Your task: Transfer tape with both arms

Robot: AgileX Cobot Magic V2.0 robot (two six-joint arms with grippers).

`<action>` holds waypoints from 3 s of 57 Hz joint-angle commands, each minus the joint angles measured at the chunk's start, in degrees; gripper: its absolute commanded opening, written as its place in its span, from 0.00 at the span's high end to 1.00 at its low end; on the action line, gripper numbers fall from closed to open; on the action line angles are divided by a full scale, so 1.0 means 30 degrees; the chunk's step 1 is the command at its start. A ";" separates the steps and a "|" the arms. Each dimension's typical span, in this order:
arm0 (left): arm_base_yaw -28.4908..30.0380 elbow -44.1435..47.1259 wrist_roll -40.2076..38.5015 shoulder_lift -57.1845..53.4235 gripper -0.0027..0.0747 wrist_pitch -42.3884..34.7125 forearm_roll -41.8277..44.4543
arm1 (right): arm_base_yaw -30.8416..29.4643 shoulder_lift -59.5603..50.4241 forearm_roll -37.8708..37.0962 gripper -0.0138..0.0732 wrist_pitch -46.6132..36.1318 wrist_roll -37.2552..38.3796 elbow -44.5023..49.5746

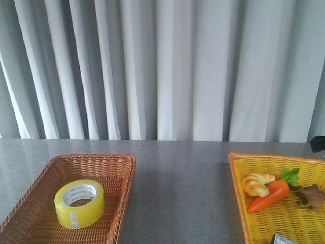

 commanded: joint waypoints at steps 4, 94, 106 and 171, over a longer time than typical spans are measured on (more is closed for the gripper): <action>-0.0010 -0.0152 -0.0161 -0.0303 0.97 -0.1259 -0.0045 | -0.0066 -0.0620 -0.0008 0.85 -0.0736 -0.0016 -0.0462; -0.0010 -0.0152 -0.0161 -0.0303 0.97 -0.1259 -0.0045 | -0.0029 -3.0589 0.2436 0.85 -1.8143 0.0711 2.9856; -0.0010 -0.0152 -0.0161 -0.0303 0.97 -0.1259 -0.0045 | 0.0006 -3.0589 0.2399 0.85 -2.0126 0.0711 3.2034; -0.0010 -0.0152 -0.0161 -0.0303 0.97 -0.1259 -0.0045 | 0.2812 -3.0589 -0.1575 0.85 -2.2184 0.1738 3.2374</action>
